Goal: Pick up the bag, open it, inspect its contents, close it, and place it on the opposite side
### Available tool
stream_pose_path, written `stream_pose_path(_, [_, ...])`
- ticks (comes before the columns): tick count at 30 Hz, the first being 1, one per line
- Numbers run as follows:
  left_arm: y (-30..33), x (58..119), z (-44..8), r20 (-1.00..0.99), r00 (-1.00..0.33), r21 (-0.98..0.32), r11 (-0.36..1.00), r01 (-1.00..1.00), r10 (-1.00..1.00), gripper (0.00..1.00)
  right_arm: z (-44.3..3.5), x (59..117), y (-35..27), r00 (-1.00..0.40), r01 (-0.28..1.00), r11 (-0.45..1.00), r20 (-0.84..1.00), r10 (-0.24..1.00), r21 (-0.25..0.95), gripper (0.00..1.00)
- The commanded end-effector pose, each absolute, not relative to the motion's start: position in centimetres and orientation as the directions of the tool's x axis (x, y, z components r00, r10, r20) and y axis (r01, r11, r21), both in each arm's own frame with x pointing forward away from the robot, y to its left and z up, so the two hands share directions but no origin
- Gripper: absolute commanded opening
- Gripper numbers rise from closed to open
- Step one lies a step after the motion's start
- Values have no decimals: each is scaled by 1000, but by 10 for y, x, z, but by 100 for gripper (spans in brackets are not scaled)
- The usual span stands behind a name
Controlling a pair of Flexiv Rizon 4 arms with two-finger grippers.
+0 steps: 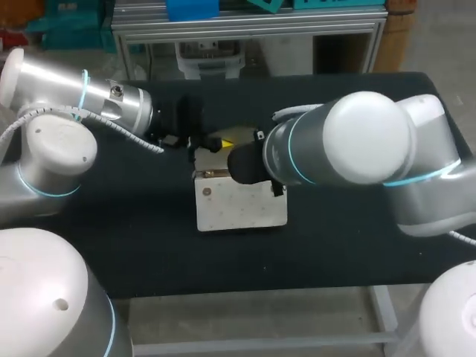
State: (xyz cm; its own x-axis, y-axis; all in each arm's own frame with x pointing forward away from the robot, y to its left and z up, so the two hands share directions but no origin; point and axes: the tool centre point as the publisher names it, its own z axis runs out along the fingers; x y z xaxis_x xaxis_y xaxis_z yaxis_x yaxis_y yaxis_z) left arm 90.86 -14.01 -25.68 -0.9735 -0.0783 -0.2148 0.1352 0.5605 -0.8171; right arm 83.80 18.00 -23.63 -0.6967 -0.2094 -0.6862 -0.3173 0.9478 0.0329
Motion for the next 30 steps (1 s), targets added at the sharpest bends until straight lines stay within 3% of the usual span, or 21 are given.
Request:
stream_pose_path(1, [-158,940,-281,-215,-976,-823,544,165,-28,0,-234,817,171,-661,-297,955,-726,-190,21,0])
stream_pose_path(10, [-163,967,-317,-340,-939,-793,553,255,-56,0,-279,819,155,-700,-253,965,-703,-130,73,0])
stream_pose_path(17, [-161,980,-339,-299,-950,-806,557,202,-89,0,-302,814,153,-679,-221,974,-725,-111,58,0])
stream_pose_path(19, [-160,982,-342,-292,-952,-810,554,192,-96,0,-309,812,154,-680,-167,986,-726,-98,24,0])
stream_pose_path(21, [-158,982,-344,-284,-953,-816,548,185,-102,0,-317,813,151,-706,-108,992,-708,-27,70,0])
stream_pose_path(30, [-154,988,-353,-246,-963,-817,559,146,-109,0,-317,813,151,-706,-108,992,-708,-27,70,0])
